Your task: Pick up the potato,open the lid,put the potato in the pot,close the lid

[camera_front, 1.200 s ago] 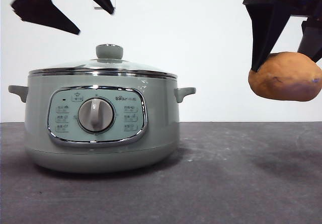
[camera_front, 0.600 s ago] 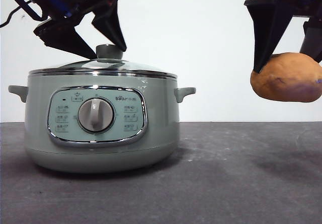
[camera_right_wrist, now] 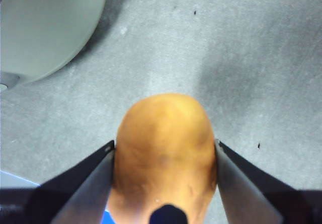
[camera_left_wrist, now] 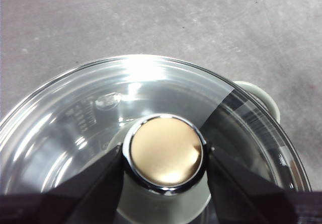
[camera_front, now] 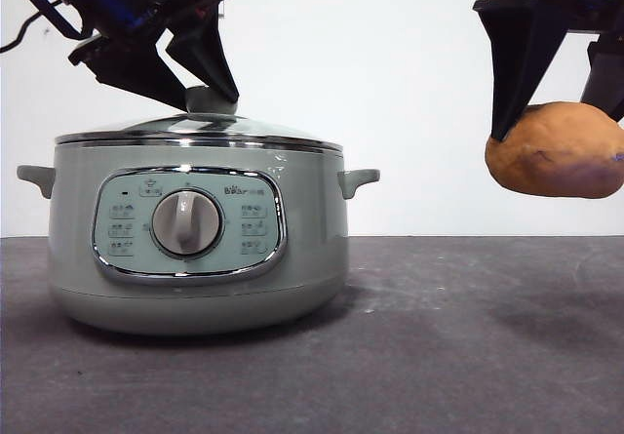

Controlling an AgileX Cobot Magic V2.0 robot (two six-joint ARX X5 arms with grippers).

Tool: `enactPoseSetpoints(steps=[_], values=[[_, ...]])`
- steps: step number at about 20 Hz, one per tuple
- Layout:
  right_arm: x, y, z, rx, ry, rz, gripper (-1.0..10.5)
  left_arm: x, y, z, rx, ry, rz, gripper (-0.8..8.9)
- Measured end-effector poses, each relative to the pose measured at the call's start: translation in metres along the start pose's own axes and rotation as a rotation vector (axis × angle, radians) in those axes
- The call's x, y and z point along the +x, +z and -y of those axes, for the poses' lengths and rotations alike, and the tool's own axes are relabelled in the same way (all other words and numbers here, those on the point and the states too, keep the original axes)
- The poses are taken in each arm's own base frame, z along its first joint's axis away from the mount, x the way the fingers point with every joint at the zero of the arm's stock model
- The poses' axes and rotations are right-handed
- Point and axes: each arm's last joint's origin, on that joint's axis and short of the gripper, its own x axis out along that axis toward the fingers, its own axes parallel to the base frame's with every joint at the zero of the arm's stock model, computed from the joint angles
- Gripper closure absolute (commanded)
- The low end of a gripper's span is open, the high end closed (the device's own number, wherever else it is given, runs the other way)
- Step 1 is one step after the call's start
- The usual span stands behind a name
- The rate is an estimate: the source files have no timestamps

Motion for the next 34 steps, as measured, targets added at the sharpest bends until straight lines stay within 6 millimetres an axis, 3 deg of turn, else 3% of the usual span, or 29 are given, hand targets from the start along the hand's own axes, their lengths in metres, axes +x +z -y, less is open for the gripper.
enactPoseSetpoints(steps=[3, 9, 15, 19, 22, 26, 30, 34], values=[[0.000, 0.003, -0.001, -0.001, 0.006, 0.030, 9.6, -0.022, 0.007, 0.003, 0.008, -0.003, 0.054, 8.22], [-0.004, 0.015, -0.006, -0.018, 0.041, 0.147, 9.6, -0.108, 0.025, 0.012, 0.034, 0.018, 0.292, 8.22], [-0.024, 0.049, -0.040, -0.098, 0.124, 0.295, 9.6, -0.186, 0.006, 0.016, 0.045, 0.140, 0.390, 8.22], [-0.015, 0.084, -0.073, -0.177, 0.160, 0.297, 9.6, -0.221, -0.009, 0.017, 0.037, 0.184, 0.442, 8.22], [0.003, 0.111, -0.100, -0.243, 0.180, 0.291, 9.6, -0.235, -0.018, 0.018, 0.036, 0.186, 0.458, 8.22], [0.043, 0.135, -0.132, -0.325, 0.188, 0.254, 9.6, -0.240, -0.025, 0.018, 0.036, 0.187, 0.431, 8.22], [0.088, 0.144, -0.153, -0.392, 0.196, 0.246, 9.6, -0.237, -0.027, 0.017, 0.036, 0.190, 0.394, 8.22], [0.123, 0.142, -0.160, -0.413, 0.188, 0.212, 9.6, -0.236, -0.028, 0.017, 0.033, 0.209, 0.387, 8.22]])
